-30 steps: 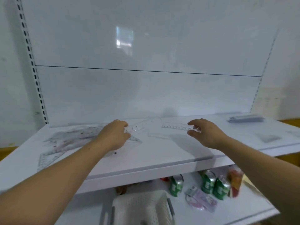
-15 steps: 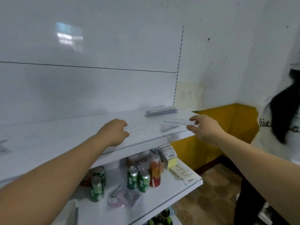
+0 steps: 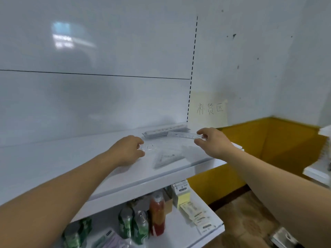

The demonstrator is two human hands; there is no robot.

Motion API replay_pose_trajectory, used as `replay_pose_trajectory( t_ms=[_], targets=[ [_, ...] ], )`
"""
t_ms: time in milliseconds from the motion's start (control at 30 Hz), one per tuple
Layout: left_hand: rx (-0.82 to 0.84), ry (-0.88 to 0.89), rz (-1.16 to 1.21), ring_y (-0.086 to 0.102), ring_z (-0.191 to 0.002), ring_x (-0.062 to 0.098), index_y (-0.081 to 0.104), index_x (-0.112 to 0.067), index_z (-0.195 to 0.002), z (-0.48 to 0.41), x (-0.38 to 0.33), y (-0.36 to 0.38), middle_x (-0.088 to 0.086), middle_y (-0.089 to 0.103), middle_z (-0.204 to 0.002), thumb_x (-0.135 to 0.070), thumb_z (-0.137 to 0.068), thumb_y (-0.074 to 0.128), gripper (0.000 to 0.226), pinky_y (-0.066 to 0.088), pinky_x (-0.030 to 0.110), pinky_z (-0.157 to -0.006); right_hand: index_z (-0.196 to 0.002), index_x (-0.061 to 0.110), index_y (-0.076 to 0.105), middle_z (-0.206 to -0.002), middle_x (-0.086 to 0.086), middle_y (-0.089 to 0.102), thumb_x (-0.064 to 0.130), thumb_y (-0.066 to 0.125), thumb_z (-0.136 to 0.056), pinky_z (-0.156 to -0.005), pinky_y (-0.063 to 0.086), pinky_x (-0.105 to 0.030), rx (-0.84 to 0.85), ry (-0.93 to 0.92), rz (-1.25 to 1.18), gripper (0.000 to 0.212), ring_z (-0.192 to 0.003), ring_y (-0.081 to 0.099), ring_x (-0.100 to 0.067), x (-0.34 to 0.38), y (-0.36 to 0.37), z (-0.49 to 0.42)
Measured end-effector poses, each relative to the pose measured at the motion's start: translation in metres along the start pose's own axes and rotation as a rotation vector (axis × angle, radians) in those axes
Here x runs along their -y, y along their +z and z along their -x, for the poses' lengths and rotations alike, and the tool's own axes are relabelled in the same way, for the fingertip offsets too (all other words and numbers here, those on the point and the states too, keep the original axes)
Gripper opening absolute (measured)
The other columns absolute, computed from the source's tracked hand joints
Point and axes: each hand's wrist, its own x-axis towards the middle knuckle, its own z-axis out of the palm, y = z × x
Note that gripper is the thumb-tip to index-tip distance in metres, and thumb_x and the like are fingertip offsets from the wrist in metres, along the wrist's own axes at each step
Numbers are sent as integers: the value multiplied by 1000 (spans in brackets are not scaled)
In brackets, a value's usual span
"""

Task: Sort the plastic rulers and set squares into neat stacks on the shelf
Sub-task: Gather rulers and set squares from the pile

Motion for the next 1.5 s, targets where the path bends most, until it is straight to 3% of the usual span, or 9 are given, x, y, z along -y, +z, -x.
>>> replay_pose_trajectory(
  t_ms=[133, 300, 467, 667, 833, 1000, 1167, 1267, 1500],
  targets=[
    [15, -21, 9, 56, -105, 23, 59, -9, -119, -36, -1, 6, 6, 59, -115, -24, -88, 58, 34, 42, 31, -88, -131, 20, 52, -130, -3, 54, 40, 54, -91, -94, 46, -34, 45, -54, 4, 44, -115, 54, -21, -5, 12, -50],
    [13, -79, 22, 59, -96, 23, 61, -18, -99, -58, 1, 8, 7, 61, -109, -22, -84, 60, 16, 46, 35, -87, -131, 18, 52, -129, -5, 54, 36, 54, -92, -95, 41, -31, 109, -138, -16, 43, -115, 53, -21, -7, 23, -103],
    [32, -173, 44, 53, -103, 9, 54, -23, -129, -61, 3, 9, -6, 55, -118, -27, -86, 61, 44, 38, 19, -90, -129, 18, 54, -129, -5, 54, 32, 58, -90, -94, 39, -26, 234, -286, -63, 42, -116, 52, -19, -2, 45, -154],
    [17, -314, 78, 47, -105, 1, 52, -26, -130, -49, -2, 10, -7, 52, -127, -27, -88, 61, 43, 32, 15, -91, -126, 21, 55, -132, -2, 52, 36, 59, -89, -96, 37, -27, 464, -463, 53, 41, -118, 49, -20, 4, 73, -195],
    [-15, -421, 84, 50, -112, 4, 54, -28, -128, -41, -1, 11, -9, 53, -131, -28, -86, 64, 44, 34, 16, -95, -123, 24, 56, -120, 1, 58, 37, 58, -88, -84, 37, -23, 531, -564, 29, 37, -97, 51, -13, -1, 82, -210],
    [-57, -438, 96, 47, -107, 2, 56, -26, -127, -38, -6, 13, -9, 54, -130, -25, -85, 65, 42, 33, 16, -93, -125, 30, 55, -122, 3, 58, 39, 58, -89, -90, 39, -24, 549, -648, 55, 37, -101, 52, -13, -5, 80, -216],
    [-60, -435, 61, 47, -106, 1, 54, -25, -129, -43, -10, 13, -9, 53, -131, -26, -87, 64, 43, 31, 15, -92, -136, 32, 44, -132, 3, 53, 44, 58, -89, -101, 36, -28, 584, -619, 70, 50, -119, 49, -17, -8, 77, -216],
    [-83, -401, 45, 48, -117, 8, 53, -22, -130, -53, -15, 9, -6, 52, -132, -25, -88, 64, 43, 30, 15, -92, -143, 31, 34, -140, 4, 44, 50, 61, -85, -104, 33, -30, 560, -575, 45, 67, -126, 44, -18, -21, 70, -215],
    [-138, -312, 36, 40, -127, 14, 51, -23, -131, -106, -32, 23, -3, 43, -138, -27, -90, 60, 42, 27, 18, -95, -152, 20, 7, -158, -2, 15, 68, 56, -78, -114, 22, -38, 457, -367, 46, 101, -143, 19, -23, -80, 56, -210]
  ],
)
